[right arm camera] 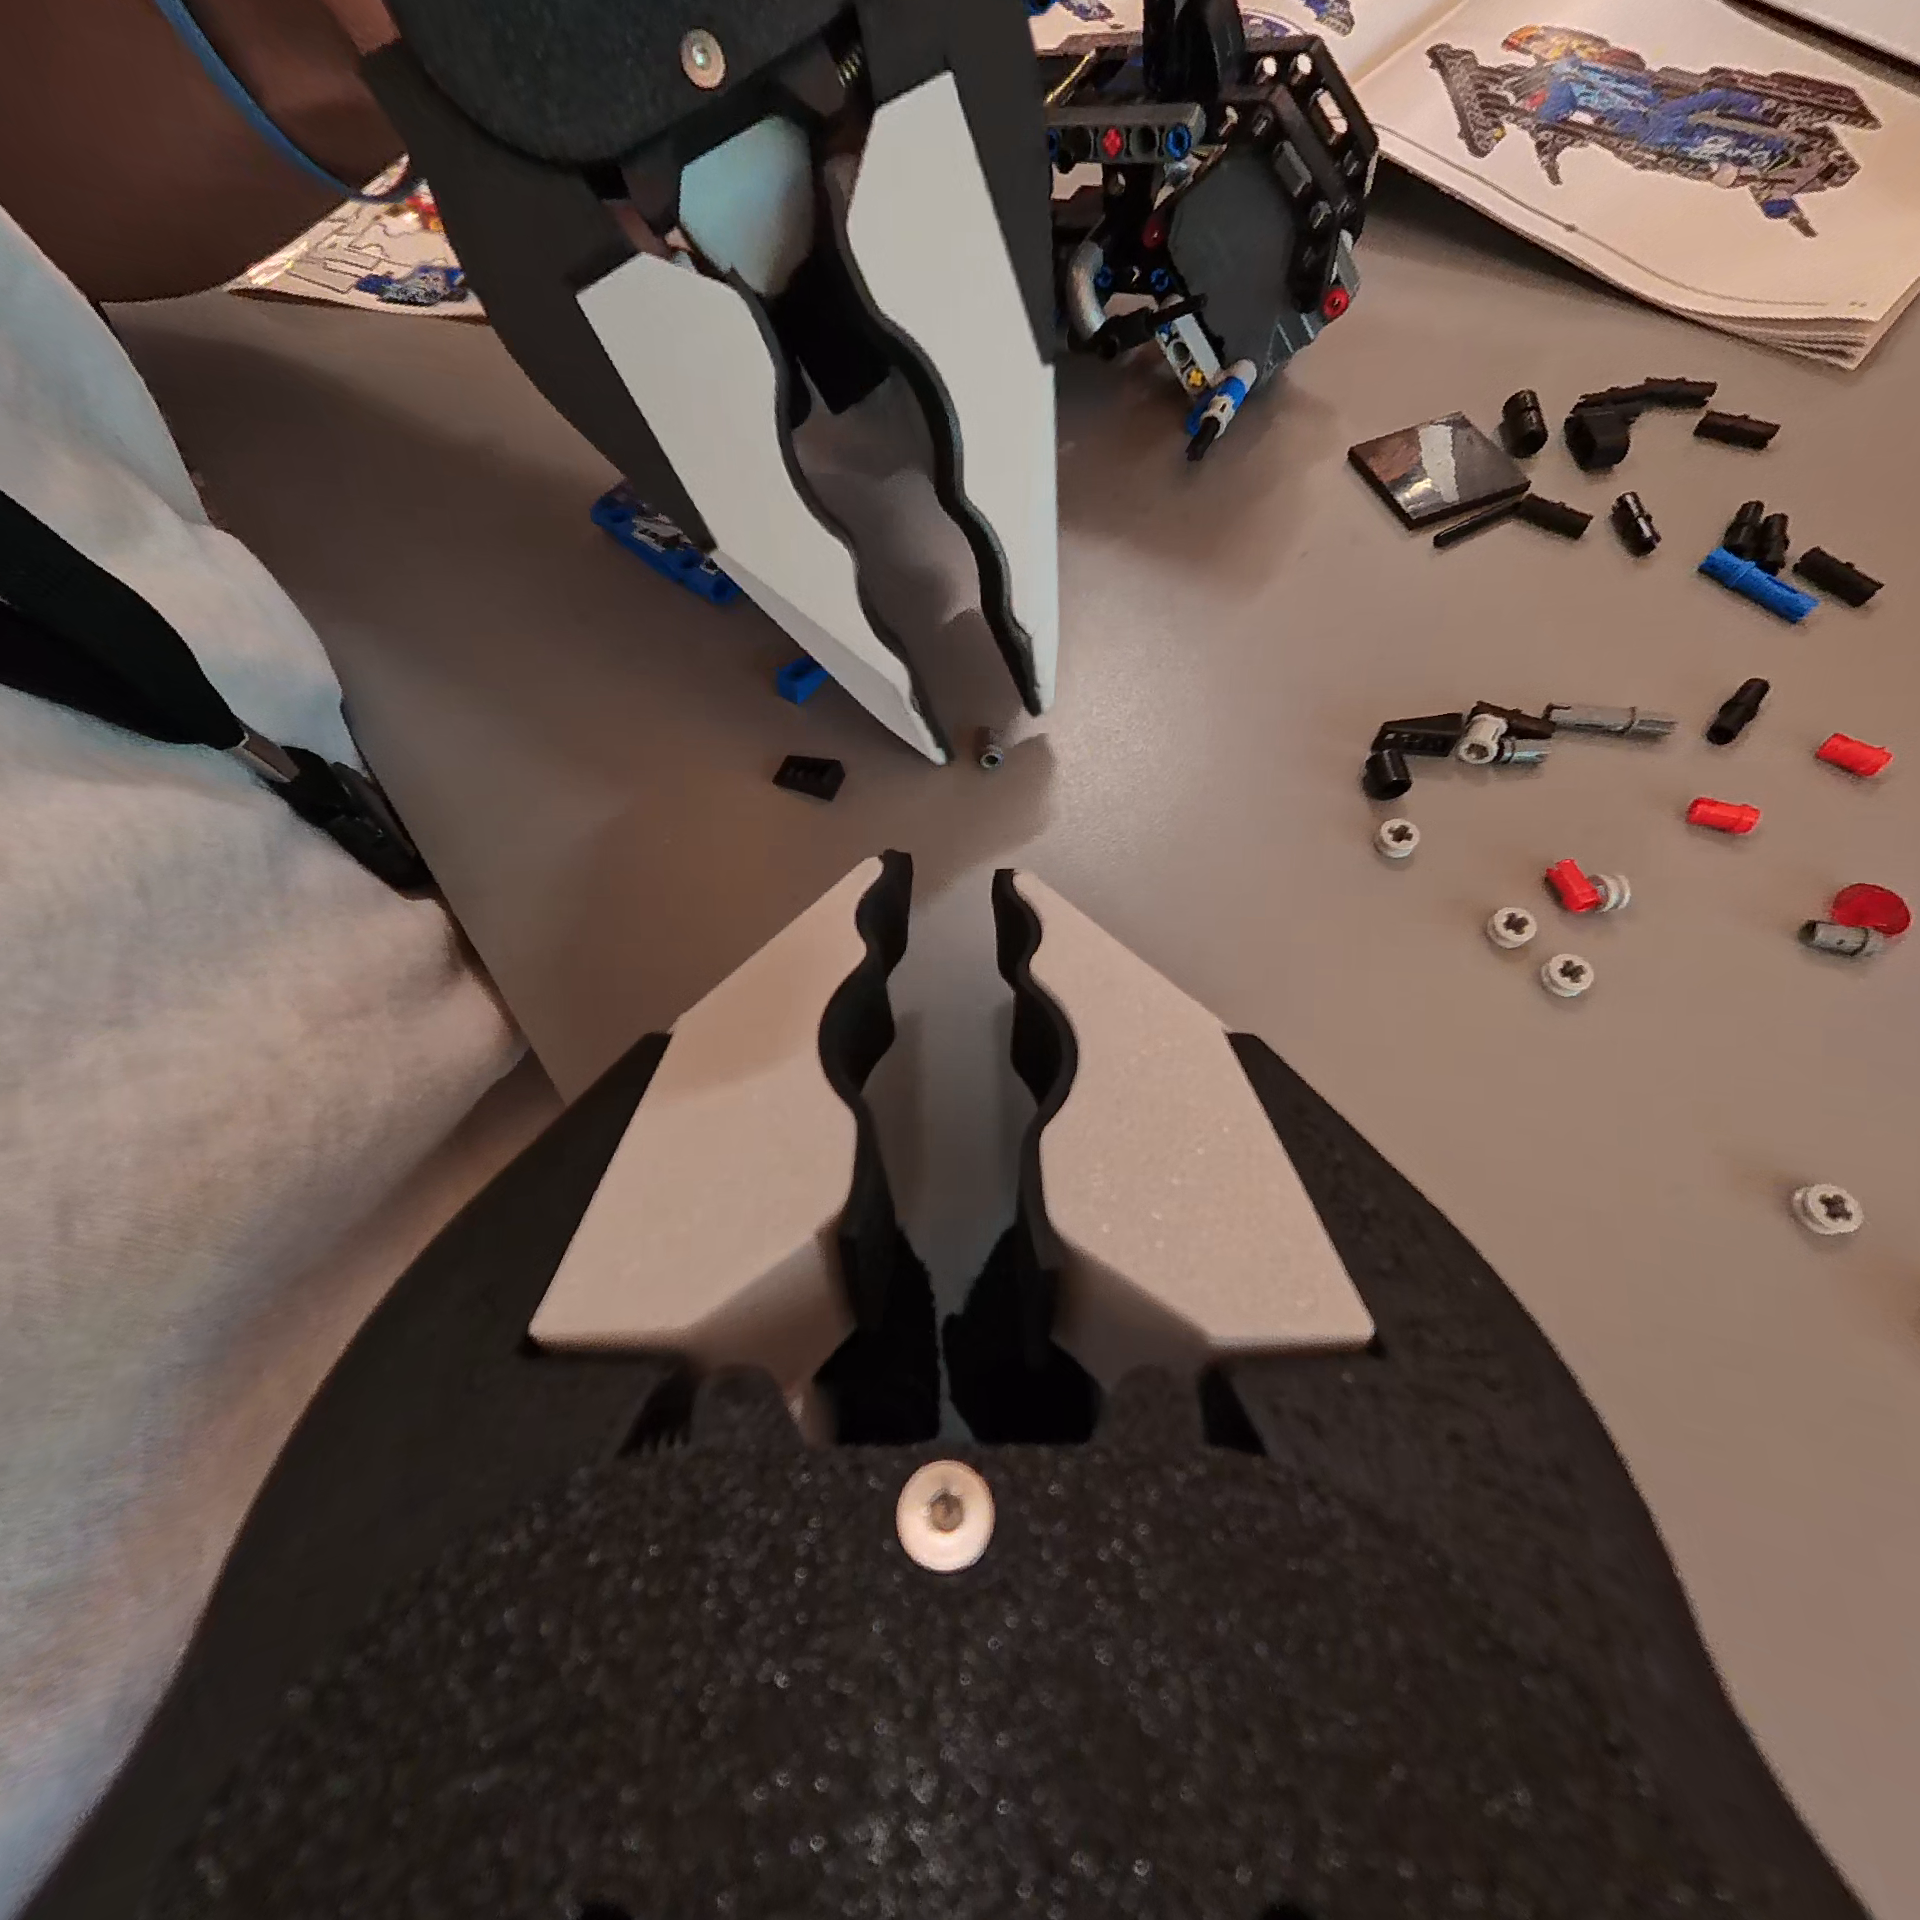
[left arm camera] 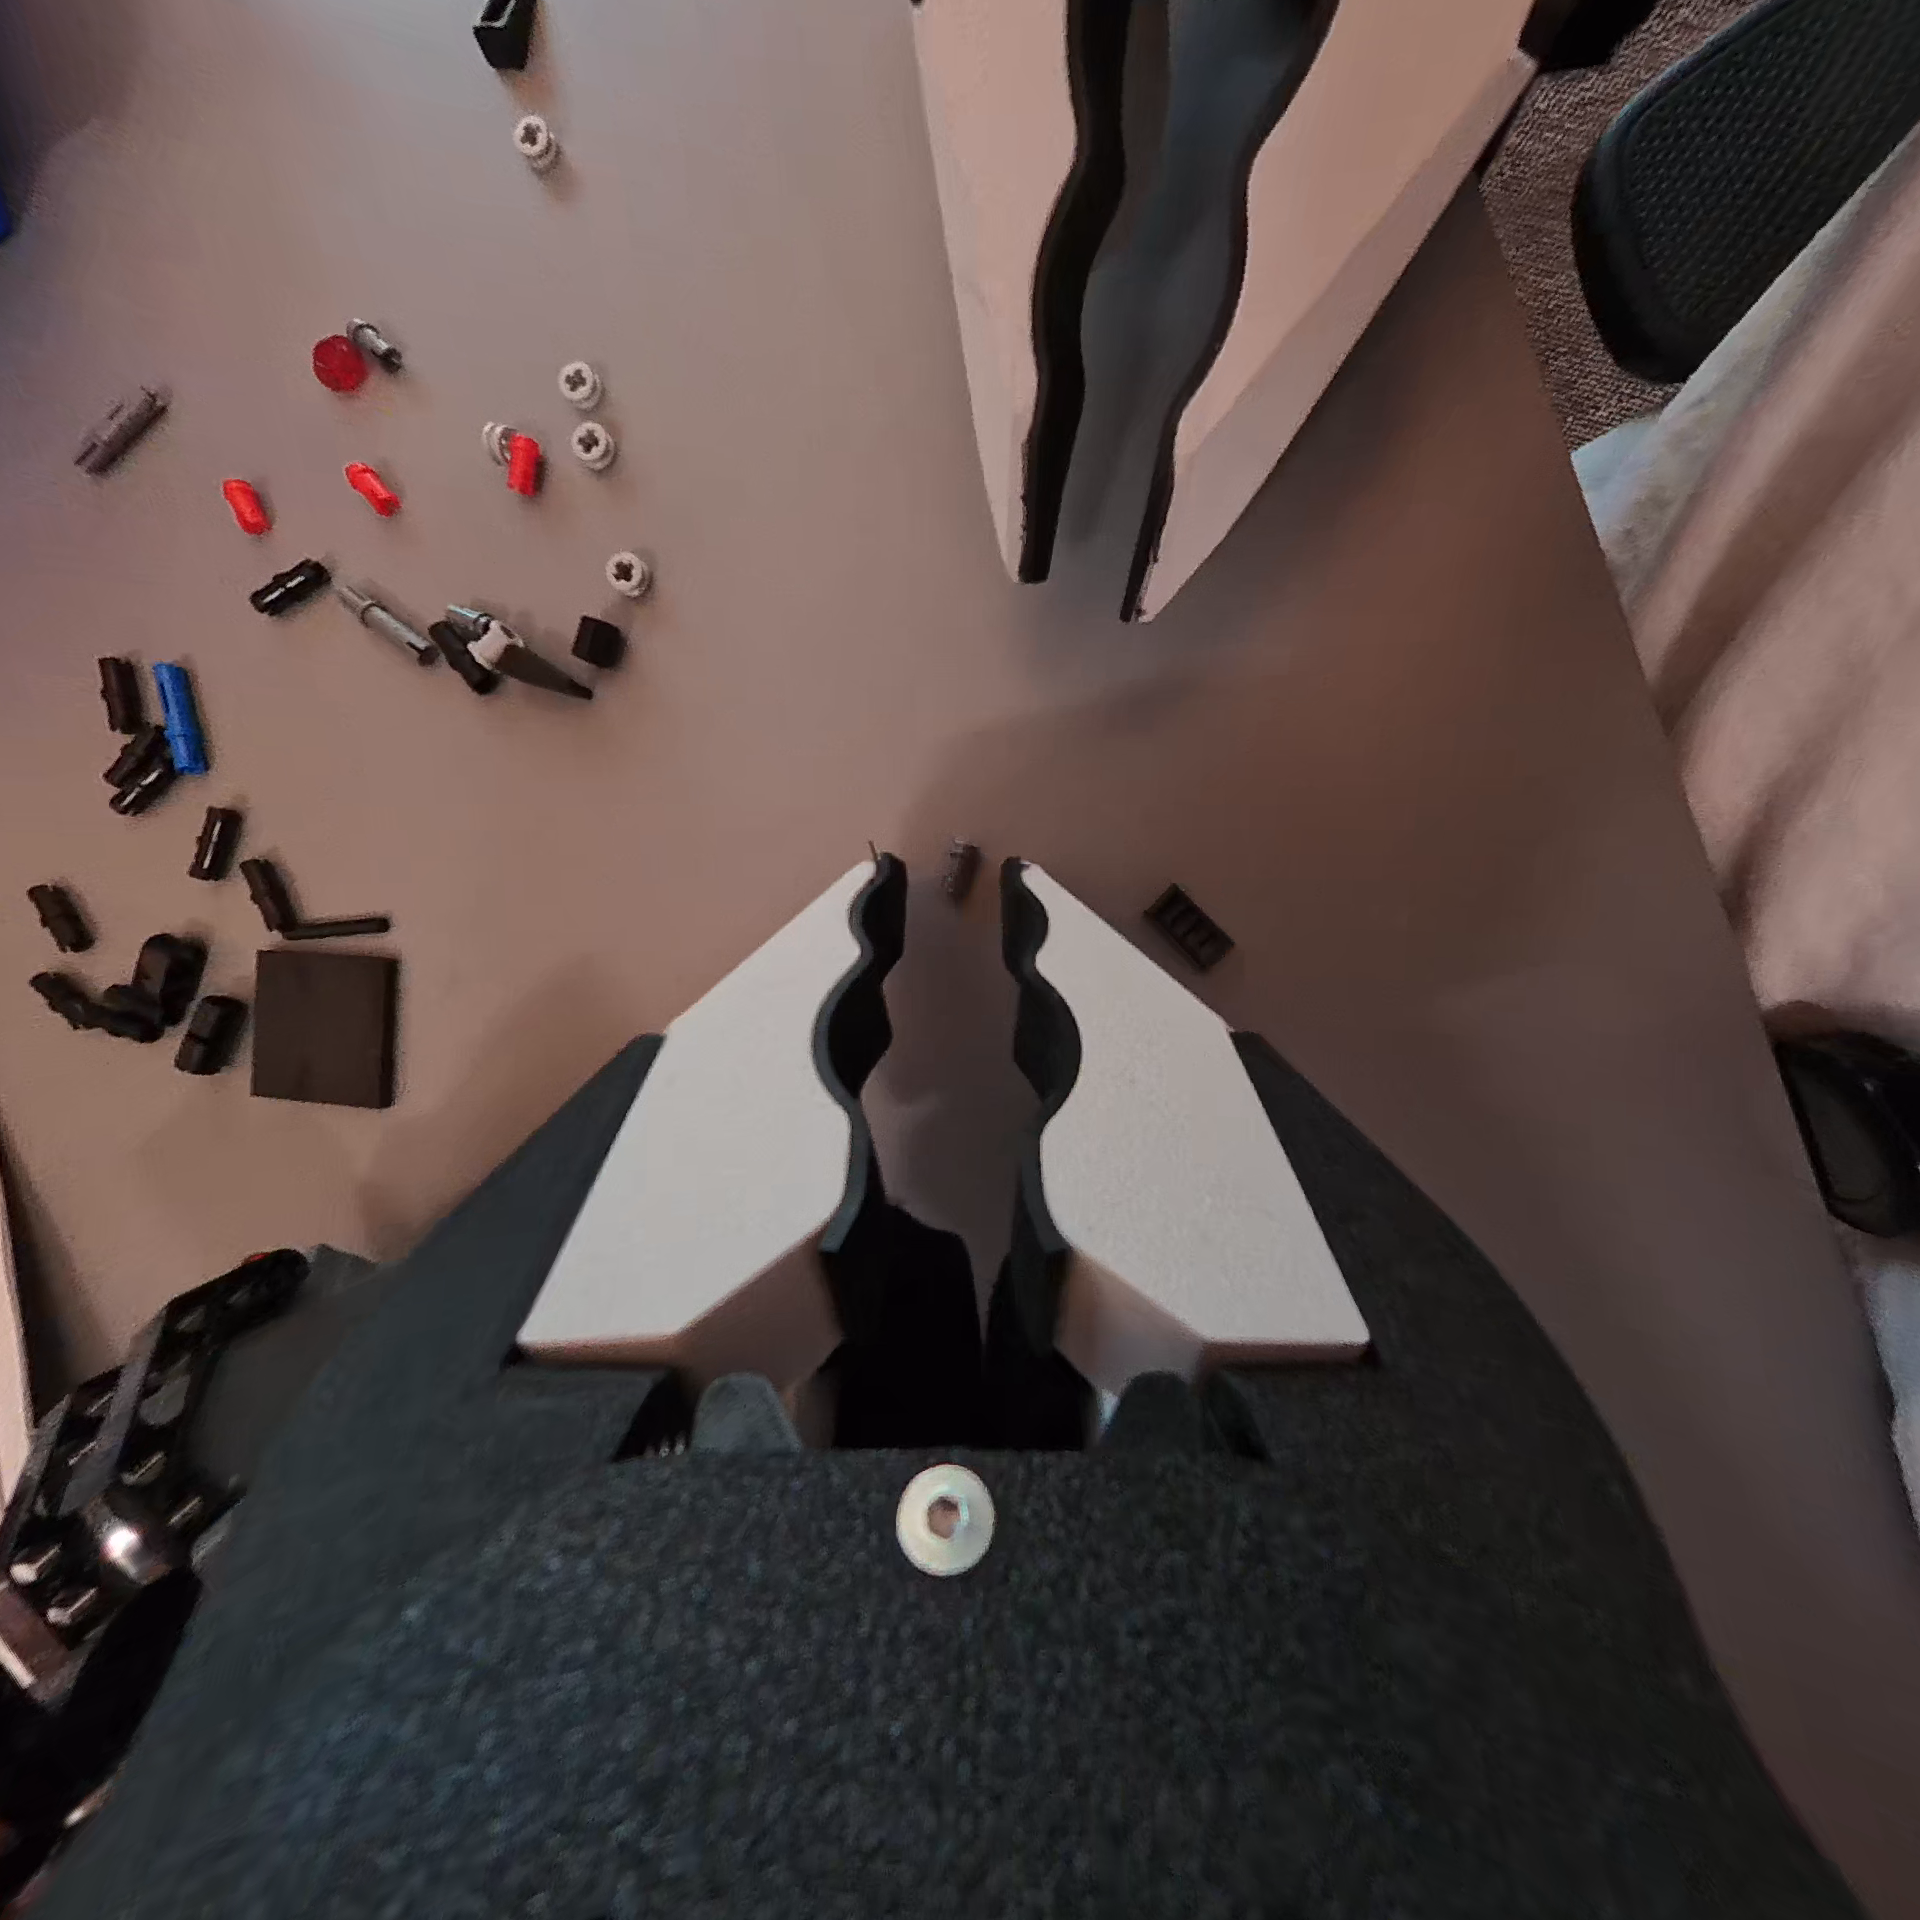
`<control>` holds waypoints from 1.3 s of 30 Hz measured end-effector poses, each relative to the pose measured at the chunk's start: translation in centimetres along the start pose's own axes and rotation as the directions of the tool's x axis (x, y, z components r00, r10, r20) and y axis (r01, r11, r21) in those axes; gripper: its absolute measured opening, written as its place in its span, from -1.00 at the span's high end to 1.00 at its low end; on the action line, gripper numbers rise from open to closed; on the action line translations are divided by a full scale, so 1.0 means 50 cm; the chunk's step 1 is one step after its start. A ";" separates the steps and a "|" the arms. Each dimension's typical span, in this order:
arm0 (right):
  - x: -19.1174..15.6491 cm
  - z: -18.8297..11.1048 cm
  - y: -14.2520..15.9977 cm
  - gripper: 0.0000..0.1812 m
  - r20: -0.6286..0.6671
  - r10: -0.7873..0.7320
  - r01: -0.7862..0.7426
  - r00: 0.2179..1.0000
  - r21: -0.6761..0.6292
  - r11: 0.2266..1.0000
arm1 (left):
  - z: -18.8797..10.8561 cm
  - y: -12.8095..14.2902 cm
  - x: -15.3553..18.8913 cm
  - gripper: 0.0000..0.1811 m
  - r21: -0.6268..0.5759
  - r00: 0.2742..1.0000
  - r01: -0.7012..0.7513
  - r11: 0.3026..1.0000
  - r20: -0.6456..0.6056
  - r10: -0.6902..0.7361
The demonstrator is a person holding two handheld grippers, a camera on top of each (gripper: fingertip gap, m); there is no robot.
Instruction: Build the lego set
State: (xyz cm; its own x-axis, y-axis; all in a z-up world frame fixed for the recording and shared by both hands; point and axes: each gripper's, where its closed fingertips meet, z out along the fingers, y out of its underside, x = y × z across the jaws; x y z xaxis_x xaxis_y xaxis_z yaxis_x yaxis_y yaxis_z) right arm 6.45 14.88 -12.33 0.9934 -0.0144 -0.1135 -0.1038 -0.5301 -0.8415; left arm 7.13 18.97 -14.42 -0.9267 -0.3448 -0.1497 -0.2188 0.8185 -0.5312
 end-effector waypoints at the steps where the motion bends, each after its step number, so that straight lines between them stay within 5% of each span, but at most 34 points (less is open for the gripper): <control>1: 0.000 0.000 0.000 0.83 0.003 0.002 -0.002 1.000 0.000 1.000 | 0.002 0.001 0.003 0.96 -0.003 1.000 -0.002 1.000 -0.011 0.002; 8: 0.027 -0.008 -0.027 0.83 -0.005 0.155 -0.154 0.988 0.088 0.984 | -0.005 -0.037 0.002 0.97 0.116 0.994 -0.088 0.989 0.079 0.079; 15: 0.018 0.008 -0.090 0.87 0.210 0.425 -0.466 0.880 0.220 0.857 | -0.071 -0.091 -0.020 0.97 0.238 0.940 -0.219 0.946 0.313 0.139; 24: -0.002 0.008 -0.121 0.96 0.348 0.448 -0.541 0.823 0.243 0.805 | -0.102 -0.093 -0.015 0.97 0.274 0.919 -0.264 0.925 0.361 0.155; 31: -0.018 -0.008 -0.137 0.95 0.499 0.502 -0.658 0.707 0.204 0.725 | -0.119 -0.106 -0.004 0.97 0.293 0.880 -0.371 0.881 0.414 0.233; 39: -0.013 0.000 -0.131 0.96 0.459 0.519 -0.654 0.721 0.202 0.729 | -0.111 -0.099 -0.008 0.97 0.279 0.894 -0.316 0.907 0.409 0.186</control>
State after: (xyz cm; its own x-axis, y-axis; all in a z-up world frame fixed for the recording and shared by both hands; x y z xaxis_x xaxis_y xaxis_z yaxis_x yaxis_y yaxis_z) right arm 6.47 18.36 -6.74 0.6405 0.1037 -0.7609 -0.7347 -0.2056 -0.6465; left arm 6.87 17.62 -7.10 -0.7438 -0.3439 -0.5731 0.1799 0.7228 -0.6672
